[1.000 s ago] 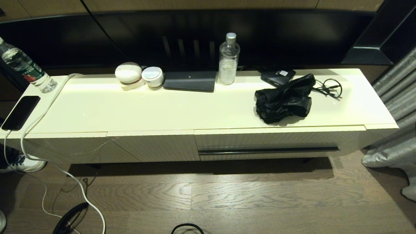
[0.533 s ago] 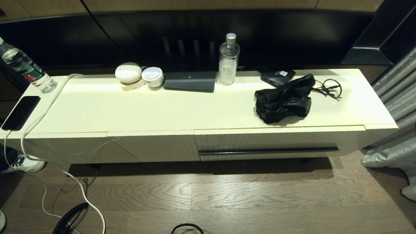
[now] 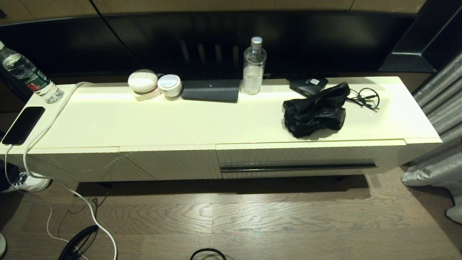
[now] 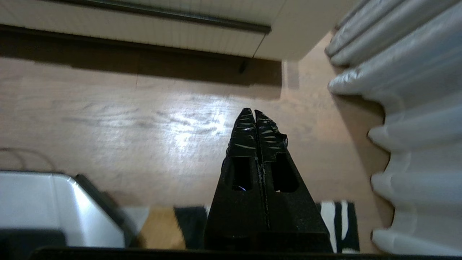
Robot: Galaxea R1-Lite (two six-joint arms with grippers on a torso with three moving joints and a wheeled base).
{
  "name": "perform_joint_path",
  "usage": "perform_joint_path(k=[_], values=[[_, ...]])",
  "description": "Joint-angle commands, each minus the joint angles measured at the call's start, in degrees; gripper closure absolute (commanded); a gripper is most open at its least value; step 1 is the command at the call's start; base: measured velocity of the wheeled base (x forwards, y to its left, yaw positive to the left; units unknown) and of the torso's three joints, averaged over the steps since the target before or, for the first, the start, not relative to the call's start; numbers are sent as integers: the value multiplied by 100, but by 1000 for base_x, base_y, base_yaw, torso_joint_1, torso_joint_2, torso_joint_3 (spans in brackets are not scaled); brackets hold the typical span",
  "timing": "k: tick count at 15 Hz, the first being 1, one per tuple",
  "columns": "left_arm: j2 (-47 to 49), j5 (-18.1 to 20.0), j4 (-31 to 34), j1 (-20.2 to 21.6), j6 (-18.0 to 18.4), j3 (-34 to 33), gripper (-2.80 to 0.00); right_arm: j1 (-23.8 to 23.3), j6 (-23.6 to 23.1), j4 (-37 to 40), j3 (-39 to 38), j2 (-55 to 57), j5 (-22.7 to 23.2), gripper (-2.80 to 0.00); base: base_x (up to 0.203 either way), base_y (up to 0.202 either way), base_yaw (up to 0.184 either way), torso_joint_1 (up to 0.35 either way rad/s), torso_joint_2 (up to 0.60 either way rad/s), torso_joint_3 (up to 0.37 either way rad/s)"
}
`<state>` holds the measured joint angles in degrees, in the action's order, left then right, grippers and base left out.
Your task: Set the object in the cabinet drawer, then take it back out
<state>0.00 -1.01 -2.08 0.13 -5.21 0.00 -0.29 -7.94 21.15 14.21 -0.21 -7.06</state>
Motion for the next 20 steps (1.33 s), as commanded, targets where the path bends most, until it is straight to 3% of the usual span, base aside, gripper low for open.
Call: perform_joint_path(k=[1,3,5,7,11,14,17,20], values=[[-9,-4,-2,4,-7,0,0,3,-127,-873,-646,11,1,0,0,0,0,0,0,0],[-9,-4,-2,4,-7,0,0,4,-370,-1788,-1100,12,121,0,0,0,0,0,0,0],[-9,-4,-2,4,-7,0,0,3,-481,-1804,-1119,12,221,0,0,0,0,0,0,0],[-9,-4,-2,4,-7,0,0,8,-353,-1844,-1137,14,262,0,0,0,0,0,0,0],[-9,-4,-2,4,-7,0,0,4,-80,-2459,-1384,18,784,0,0,0,0,0,0,0],[-9,-4,-2,4,-7,0,0,7,58,-2415,-1412,19,819,0,0,0,0,0,0,0],[-9,-4,-2,4,-7,0,0,6,533,-1911,-1351,27,744,0,0,0,0,0,0,0],[-9,-4,-2,4,-7,0,0,3,627,-2141,-1412,12,741,0,0,0,0,0,0,0]])
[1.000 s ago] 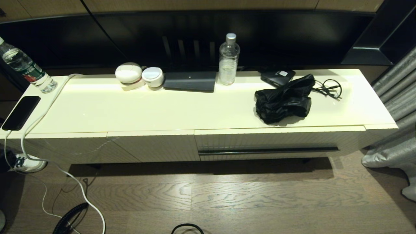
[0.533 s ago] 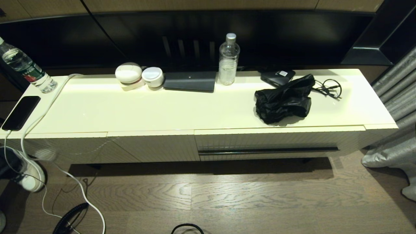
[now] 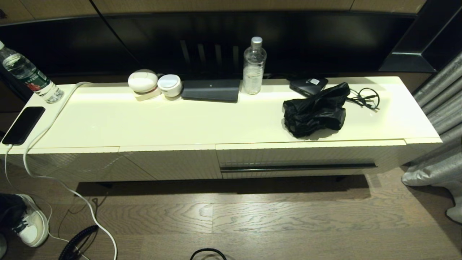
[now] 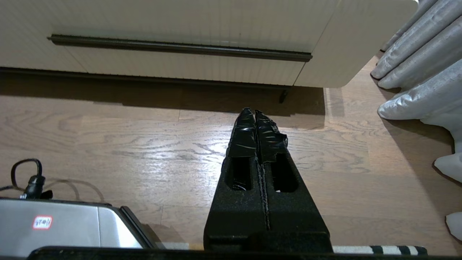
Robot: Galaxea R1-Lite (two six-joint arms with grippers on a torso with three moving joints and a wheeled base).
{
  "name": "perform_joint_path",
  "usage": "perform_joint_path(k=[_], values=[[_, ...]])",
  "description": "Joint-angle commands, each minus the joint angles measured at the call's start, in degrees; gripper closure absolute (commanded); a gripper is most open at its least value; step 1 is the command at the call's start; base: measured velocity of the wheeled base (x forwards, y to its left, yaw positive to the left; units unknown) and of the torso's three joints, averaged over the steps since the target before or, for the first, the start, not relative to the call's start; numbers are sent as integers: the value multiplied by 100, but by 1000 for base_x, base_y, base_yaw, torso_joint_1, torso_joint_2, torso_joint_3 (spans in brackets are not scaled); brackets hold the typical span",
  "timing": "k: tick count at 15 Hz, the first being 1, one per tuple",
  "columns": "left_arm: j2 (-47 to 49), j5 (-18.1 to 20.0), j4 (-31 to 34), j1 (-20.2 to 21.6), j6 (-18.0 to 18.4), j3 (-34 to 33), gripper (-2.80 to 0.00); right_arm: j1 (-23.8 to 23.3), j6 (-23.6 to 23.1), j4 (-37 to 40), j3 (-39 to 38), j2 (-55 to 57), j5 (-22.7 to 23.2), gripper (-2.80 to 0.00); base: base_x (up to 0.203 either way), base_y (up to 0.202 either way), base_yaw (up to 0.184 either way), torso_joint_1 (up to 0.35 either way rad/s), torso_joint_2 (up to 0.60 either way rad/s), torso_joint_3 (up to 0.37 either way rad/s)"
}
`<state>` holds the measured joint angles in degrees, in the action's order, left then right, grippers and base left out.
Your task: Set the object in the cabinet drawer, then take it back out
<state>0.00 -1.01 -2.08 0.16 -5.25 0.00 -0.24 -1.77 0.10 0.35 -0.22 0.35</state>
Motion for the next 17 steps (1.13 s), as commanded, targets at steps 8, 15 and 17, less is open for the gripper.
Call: perform_joint_path(k=[8,15,17], values=[[-9,-4,-2,2,-2,0,0,-2,10,-19,-26,13,1,0,0,0,0,0,0,0],[-9,-4,-2,2,-2,0,0,-2,37,-36,-26,13,0,0,0,0,0,0,0,0],[-9,-4,-2,2,-2,0,0,-2,37,-32,-26,13,0,0,0,0,0,0,0,0]])
